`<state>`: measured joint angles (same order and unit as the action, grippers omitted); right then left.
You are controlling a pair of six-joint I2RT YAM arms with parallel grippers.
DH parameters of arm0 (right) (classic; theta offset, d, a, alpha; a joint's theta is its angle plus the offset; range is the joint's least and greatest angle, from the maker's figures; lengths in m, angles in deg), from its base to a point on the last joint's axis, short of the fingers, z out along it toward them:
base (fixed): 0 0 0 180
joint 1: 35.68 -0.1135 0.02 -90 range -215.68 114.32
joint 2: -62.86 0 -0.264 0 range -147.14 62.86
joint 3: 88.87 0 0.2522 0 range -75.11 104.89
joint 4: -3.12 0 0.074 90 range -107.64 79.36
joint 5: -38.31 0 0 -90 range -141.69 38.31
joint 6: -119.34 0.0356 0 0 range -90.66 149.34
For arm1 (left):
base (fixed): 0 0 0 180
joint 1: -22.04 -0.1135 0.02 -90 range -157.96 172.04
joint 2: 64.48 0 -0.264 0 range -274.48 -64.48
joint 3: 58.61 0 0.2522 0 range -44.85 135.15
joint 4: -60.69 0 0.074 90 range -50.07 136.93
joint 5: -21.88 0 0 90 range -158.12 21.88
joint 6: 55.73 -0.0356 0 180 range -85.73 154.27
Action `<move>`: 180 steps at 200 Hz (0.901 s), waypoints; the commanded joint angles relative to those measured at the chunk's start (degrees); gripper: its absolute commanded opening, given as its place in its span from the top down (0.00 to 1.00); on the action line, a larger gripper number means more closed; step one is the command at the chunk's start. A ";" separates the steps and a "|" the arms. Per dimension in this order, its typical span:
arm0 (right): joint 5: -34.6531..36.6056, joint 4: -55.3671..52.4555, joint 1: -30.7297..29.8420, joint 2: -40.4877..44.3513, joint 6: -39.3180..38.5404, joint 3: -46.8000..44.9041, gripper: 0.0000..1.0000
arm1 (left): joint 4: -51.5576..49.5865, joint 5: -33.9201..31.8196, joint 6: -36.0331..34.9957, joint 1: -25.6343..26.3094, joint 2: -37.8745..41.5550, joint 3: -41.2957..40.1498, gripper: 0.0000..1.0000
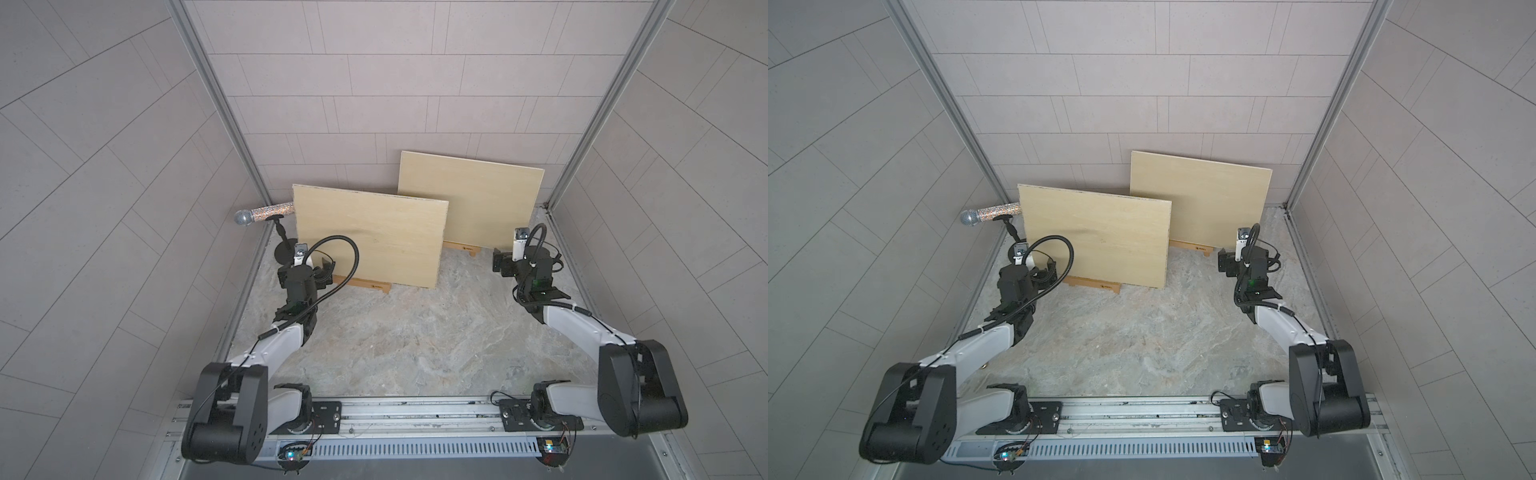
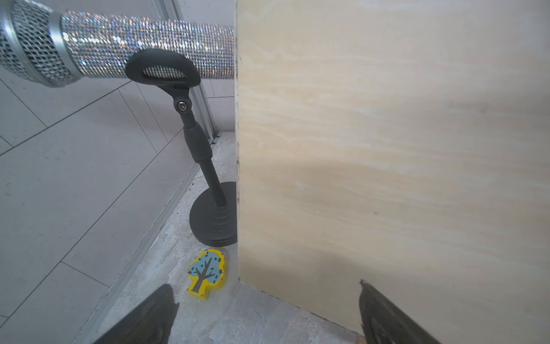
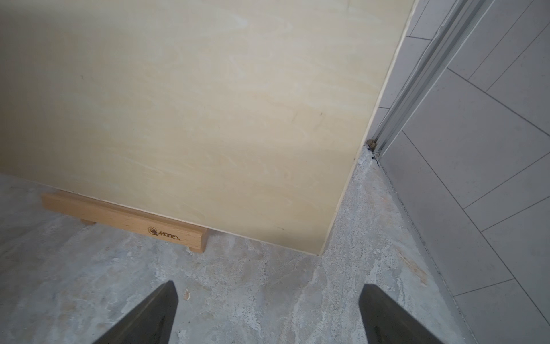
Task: Disassemble the easel
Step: Move the easel to the center of the board.
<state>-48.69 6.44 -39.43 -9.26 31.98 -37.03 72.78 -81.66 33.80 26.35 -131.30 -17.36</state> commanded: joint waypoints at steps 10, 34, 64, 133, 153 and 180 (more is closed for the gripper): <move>-2.26 -23.92 -2.61 4.91 5.63 4.83 0.00 | -24.33 -1.32 6.08 2.43 4.45 7.29 0.03; -5.55 -31.90 -4.55 8.69 10.84 6.37 0.00 | -34.43 1.00 18.17 5.29 5.93 9.65 0.07; -10.73 -38.35 -6.77 12.67 15.73 6.30 0.00 | -45.25 7.40 33.02 8.08 7.14 11.02 0.12; -20.17 -38.83 -6.75 14.07 19.31 3.42 0.00 | -31.00 19.69 49.66 8.38 2.89 5.17 0.14; -21.89 -36.57 -6.59 12.83 19.53 2.34 0.00 | -20.44 21.93 51.24 8.17 0.42 2.68 0.14; -23.19 -33.61 -5.84 11.15 20.18 1.38 0.00 | -11.17 24.53 53.43 7.42 -3.08 0.58 0.18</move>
<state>-69.43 -30.22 -45.88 2.91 50.71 -34.86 49.63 -61.05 83.41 34.40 -132.05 -15.13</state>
